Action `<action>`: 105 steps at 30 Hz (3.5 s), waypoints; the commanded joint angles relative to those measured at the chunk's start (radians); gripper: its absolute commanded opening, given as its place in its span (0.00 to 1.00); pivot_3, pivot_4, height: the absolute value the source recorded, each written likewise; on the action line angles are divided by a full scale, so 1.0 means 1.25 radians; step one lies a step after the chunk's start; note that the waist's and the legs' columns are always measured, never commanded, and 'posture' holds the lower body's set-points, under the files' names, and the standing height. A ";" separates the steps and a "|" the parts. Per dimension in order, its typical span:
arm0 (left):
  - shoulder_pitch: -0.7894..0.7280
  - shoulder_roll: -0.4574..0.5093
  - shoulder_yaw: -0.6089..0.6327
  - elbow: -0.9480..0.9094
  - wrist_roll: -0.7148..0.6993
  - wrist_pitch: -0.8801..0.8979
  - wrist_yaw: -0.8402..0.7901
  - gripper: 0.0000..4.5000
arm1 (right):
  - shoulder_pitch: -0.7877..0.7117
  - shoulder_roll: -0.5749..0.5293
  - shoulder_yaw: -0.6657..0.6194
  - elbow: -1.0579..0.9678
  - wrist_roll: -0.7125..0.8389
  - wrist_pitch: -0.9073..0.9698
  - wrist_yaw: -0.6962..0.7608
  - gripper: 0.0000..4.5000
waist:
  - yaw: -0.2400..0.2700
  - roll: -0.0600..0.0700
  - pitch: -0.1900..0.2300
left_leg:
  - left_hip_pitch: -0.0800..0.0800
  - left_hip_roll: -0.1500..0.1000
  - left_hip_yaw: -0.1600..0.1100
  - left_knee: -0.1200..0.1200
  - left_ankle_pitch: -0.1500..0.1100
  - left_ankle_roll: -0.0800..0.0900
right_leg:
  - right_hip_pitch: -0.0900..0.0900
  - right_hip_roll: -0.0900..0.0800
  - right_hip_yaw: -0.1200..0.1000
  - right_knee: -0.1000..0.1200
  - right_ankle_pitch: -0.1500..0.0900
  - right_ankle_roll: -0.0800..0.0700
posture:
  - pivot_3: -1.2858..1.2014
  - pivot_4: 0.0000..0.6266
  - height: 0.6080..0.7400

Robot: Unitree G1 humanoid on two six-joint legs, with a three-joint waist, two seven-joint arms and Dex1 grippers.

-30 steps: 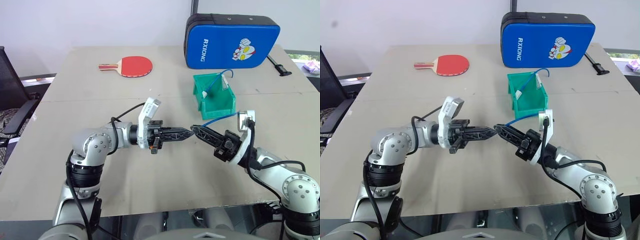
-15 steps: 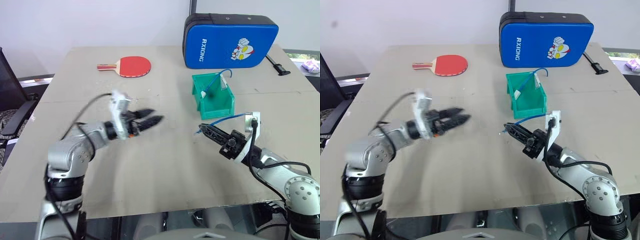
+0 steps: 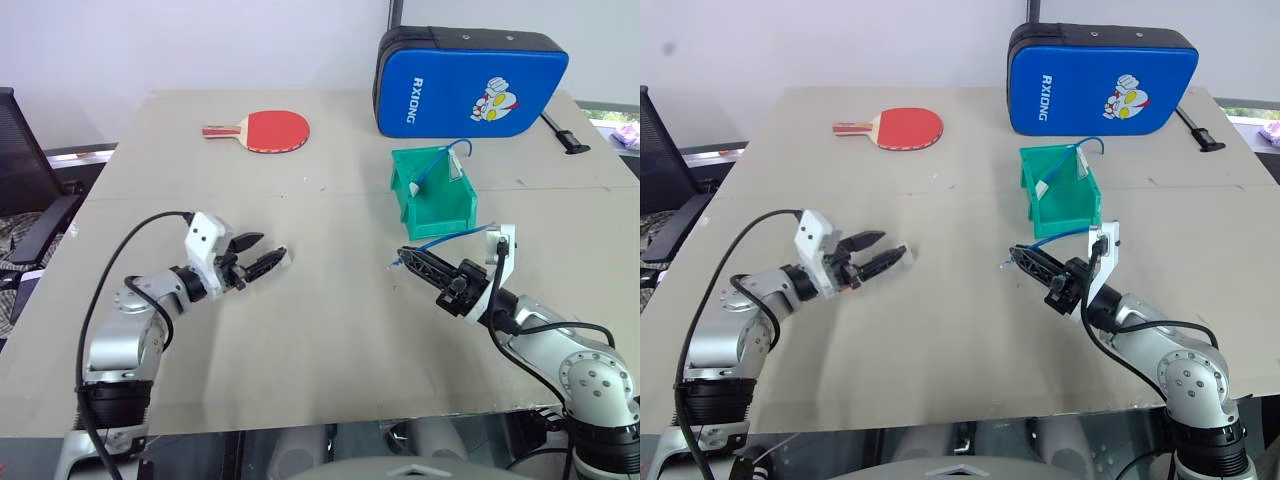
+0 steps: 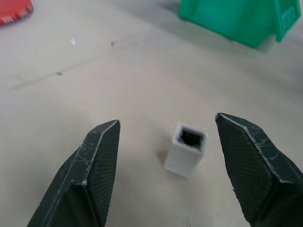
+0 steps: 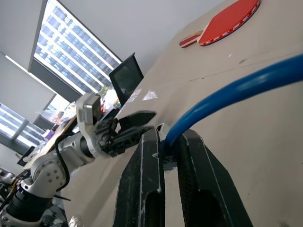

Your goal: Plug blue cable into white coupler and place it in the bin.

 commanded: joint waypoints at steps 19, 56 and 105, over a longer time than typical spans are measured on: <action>-0.158 -0.008 -0.112 0.278 0.110 -0.226 -0.185 0.12 | 0.012 -0.018 -0.010 -0.060 -0.018 -0.011 0.001 0.00 | 0.004 0.000 0.000 | 0.000 0.000 0.001 0.000 0.000 0.000 | 0.000 0.001 0.000 0.000 0.001 -0.001 | 0.52 0.24 0.93; -0.261 -0.122 -0.355 0.196 0.226 -0.246 -0.289 0.12 | -0.415 -0.157 0.457 0.286 -0.804 -0.161 0.558 0.00 | 0.001 0.000 0.000 | -0.001 0.000 0.000 0.002 0.000 0.001 | 0.000 0.003 0.000 0.001 0.004 0.001 | 0.52 0.24 0.93; 0.029 -0.117 -0.049 -0.411 -0.147 0.142 0.098 0.84 | -0.892 -0.090 0.045 1.156 -0.804 -0.175 0.514 0.56 | -0.017 0.004 -0.003 | 0.001 0.000 0.001 -0.001 0.000 0.000 | -0.001 0.005 0.002 0.002 0.004 0.000 | 0.52 0.24 0.93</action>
